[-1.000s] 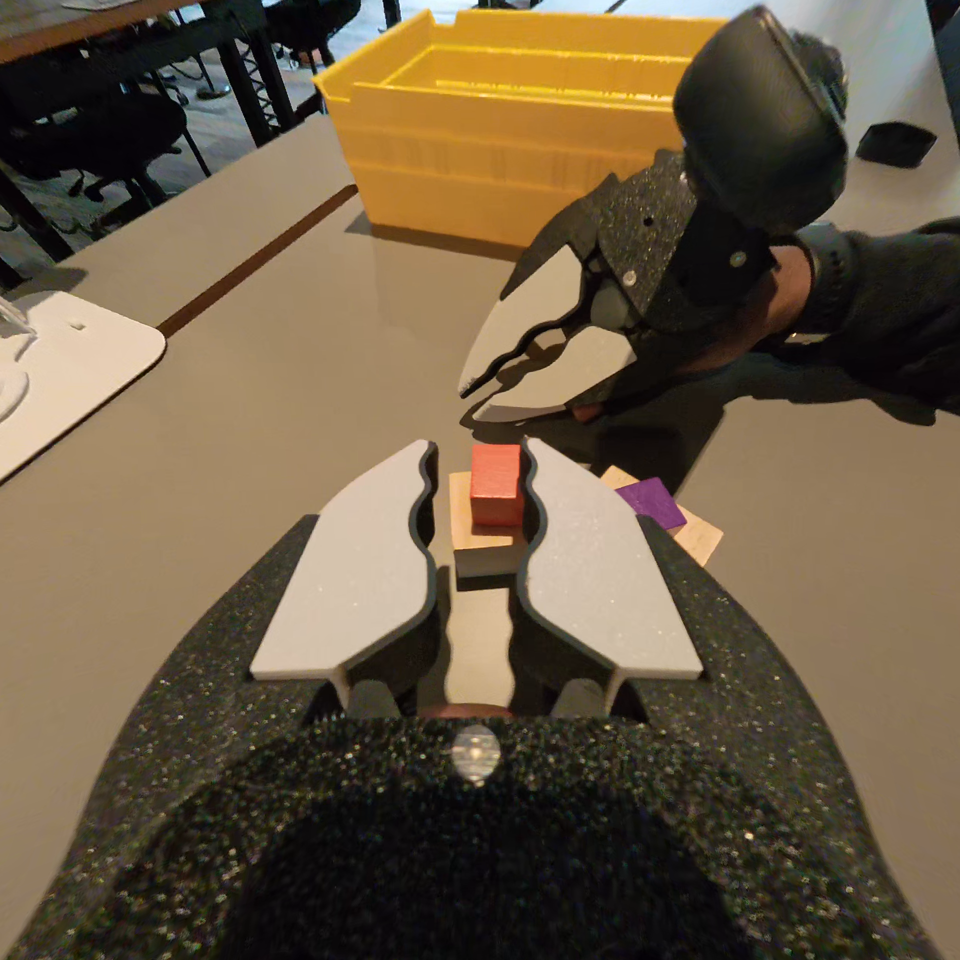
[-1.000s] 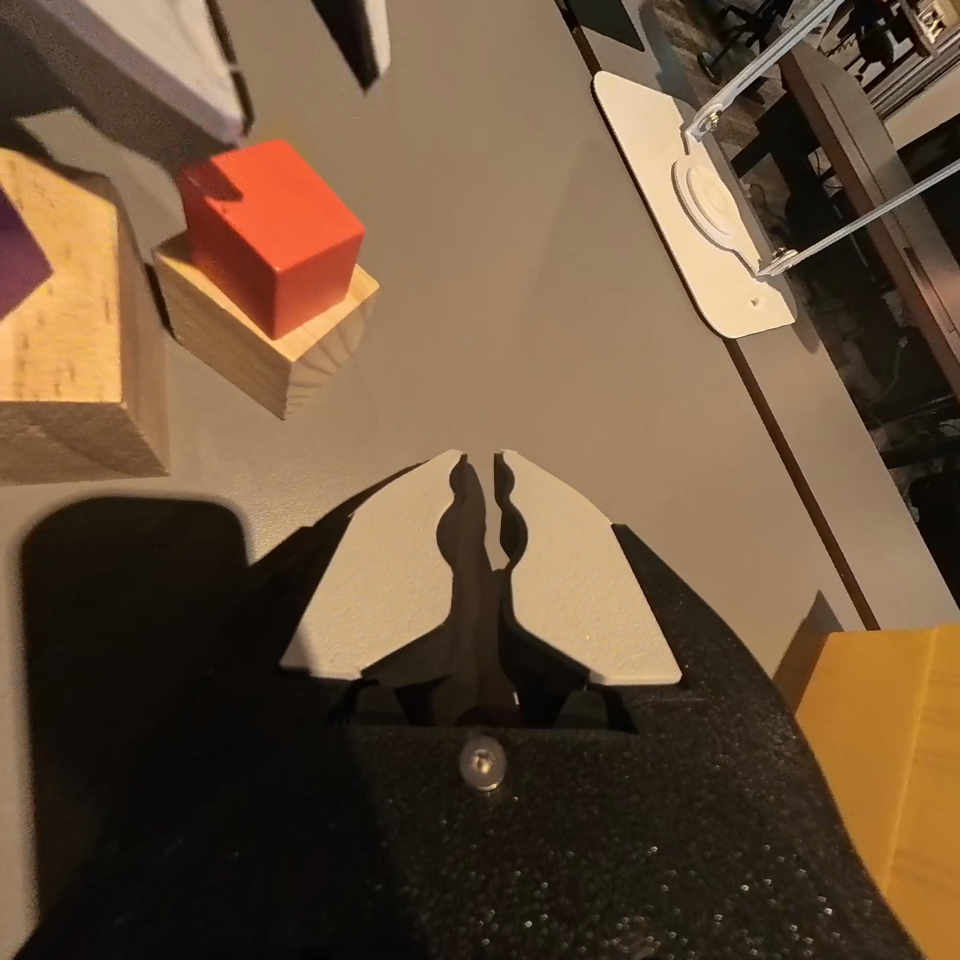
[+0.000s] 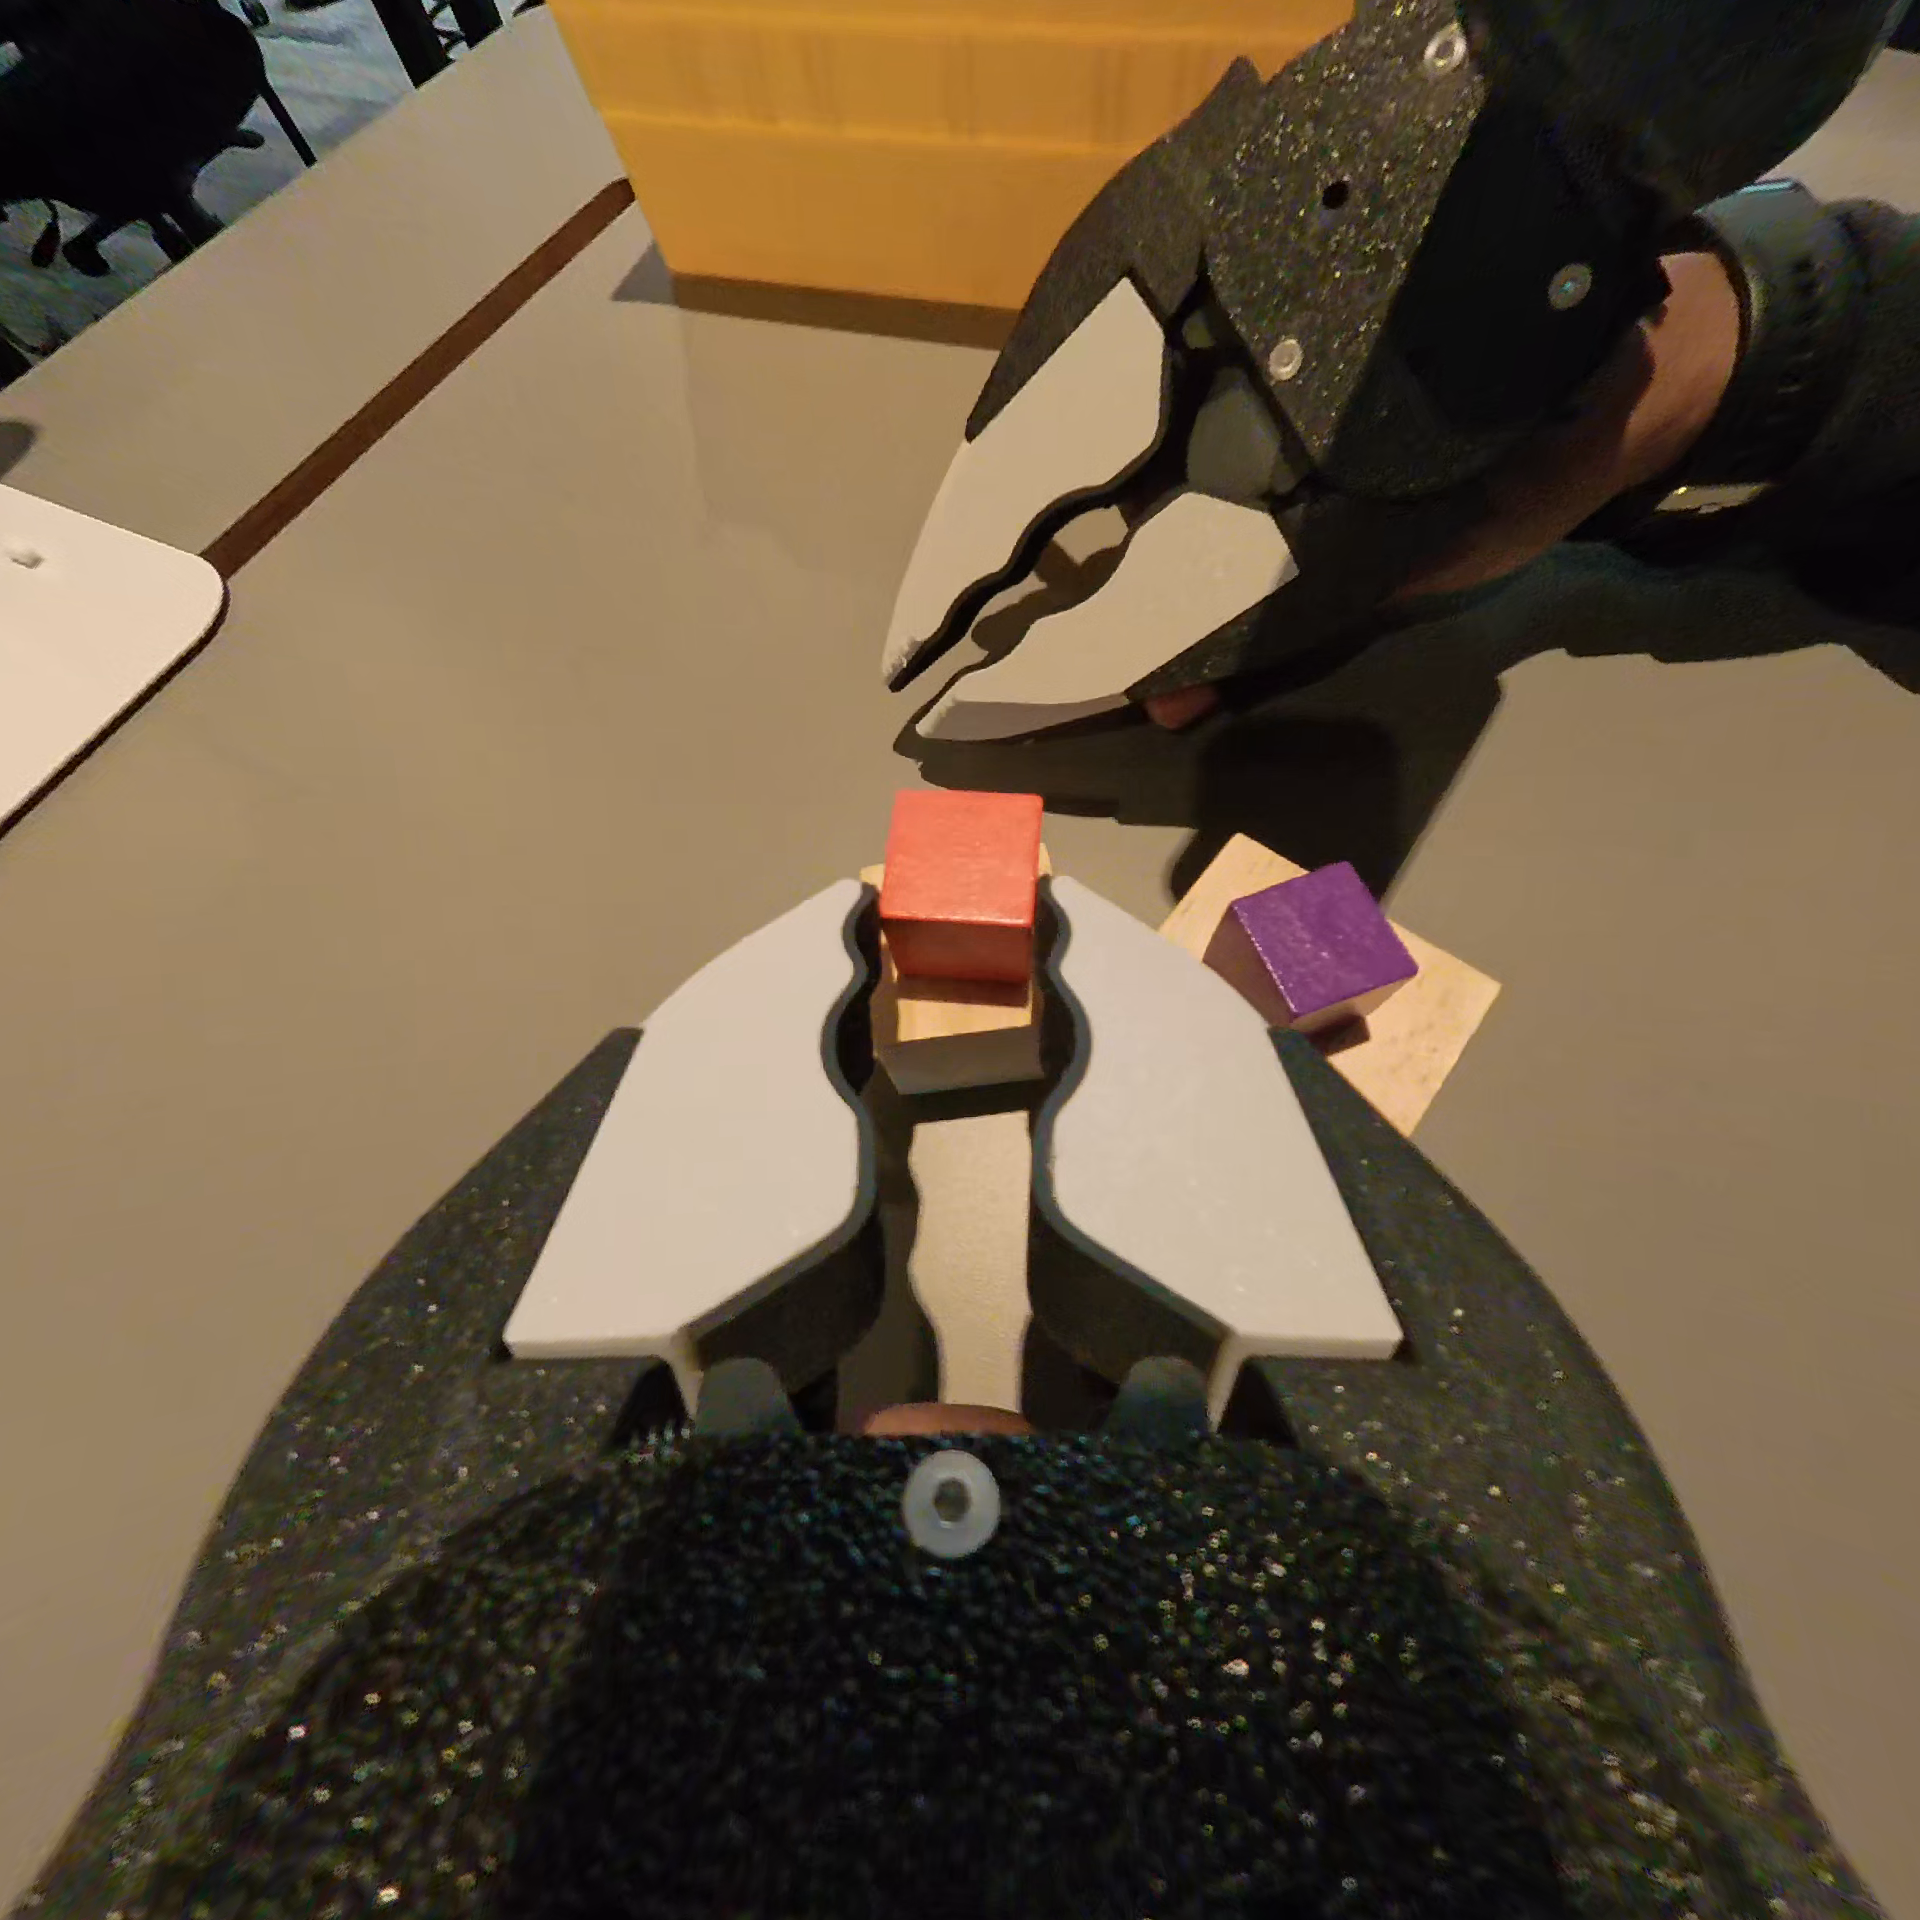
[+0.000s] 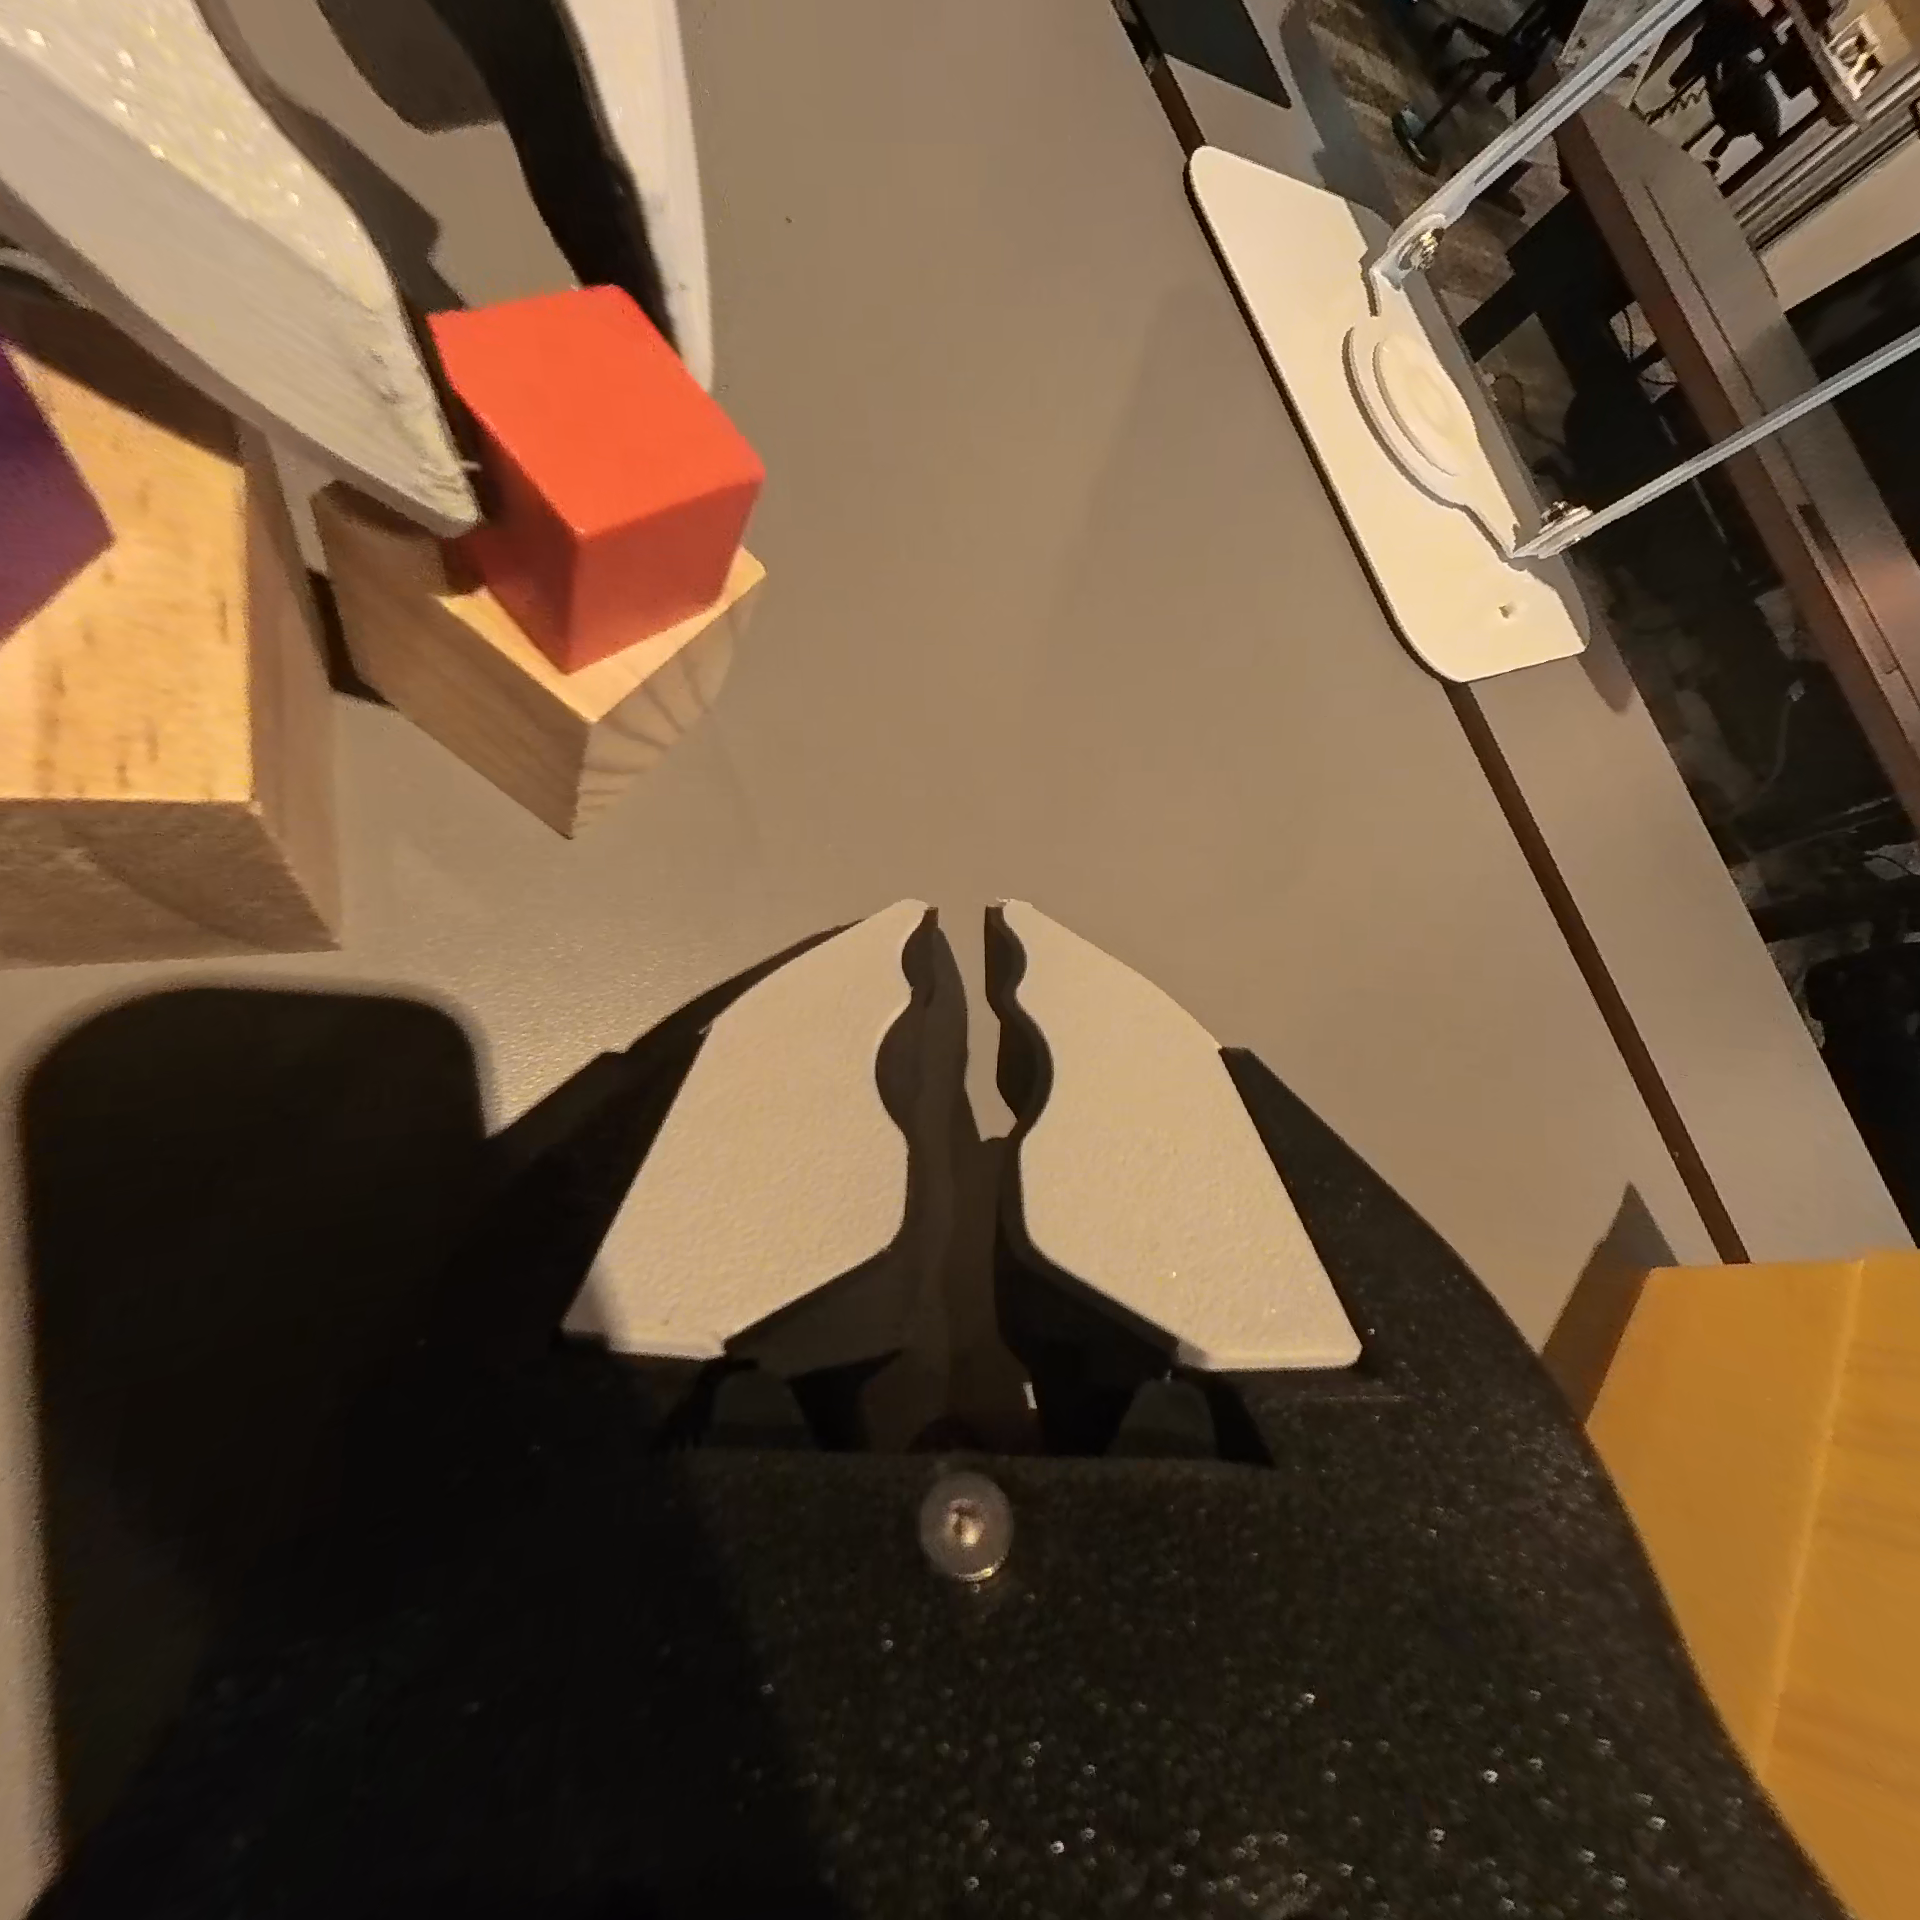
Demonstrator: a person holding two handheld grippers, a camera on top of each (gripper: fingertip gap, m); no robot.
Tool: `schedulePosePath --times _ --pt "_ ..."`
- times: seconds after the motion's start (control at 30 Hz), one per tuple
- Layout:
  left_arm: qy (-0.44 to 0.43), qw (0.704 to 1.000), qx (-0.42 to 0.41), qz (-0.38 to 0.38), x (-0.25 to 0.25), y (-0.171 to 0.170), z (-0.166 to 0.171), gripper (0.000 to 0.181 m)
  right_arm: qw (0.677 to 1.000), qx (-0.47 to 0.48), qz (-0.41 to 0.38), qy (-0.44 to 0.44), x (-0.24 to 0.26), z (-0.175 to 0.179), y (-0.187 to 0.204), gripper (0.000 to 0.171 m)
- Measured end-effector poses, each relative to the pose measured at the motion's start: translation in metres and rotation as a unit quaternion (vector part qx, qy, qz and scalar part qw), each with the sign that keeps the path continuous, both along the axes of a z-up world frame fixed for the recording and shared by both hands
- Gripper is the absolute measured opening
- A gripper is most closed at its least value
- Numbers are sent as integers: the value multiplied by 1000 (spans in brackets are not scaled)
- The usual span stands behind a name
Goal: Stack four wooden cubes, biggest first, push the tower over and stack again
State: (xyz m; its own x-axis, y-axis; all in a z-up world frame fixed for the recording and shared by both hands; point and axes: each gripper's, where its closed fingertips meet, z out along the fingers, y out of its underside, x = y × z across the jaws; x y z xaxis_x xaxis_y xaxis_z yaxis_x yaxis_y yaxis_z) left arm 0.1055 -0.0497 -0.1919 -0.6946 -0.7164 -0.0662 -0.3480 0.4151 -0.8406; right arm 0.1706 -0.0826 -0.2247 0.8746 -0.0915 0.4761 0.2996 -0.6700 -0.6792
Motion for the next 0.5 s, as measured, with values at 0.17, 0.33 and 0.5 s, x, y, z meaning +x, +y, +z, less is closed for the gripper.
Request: schedulePosePath --times 0.17,0.33,0.5 --pt "7 1000 2 21 2 4 0 28 1000 -1 0 -2 0 0 0 8" --pt "15 999 3 50 2 3 0 28 1000 -1 1 -4 0 0 0 7" --pt "18 997 15 74 1 1 0 28 1000 -1 1 -4 0 0 0 7"
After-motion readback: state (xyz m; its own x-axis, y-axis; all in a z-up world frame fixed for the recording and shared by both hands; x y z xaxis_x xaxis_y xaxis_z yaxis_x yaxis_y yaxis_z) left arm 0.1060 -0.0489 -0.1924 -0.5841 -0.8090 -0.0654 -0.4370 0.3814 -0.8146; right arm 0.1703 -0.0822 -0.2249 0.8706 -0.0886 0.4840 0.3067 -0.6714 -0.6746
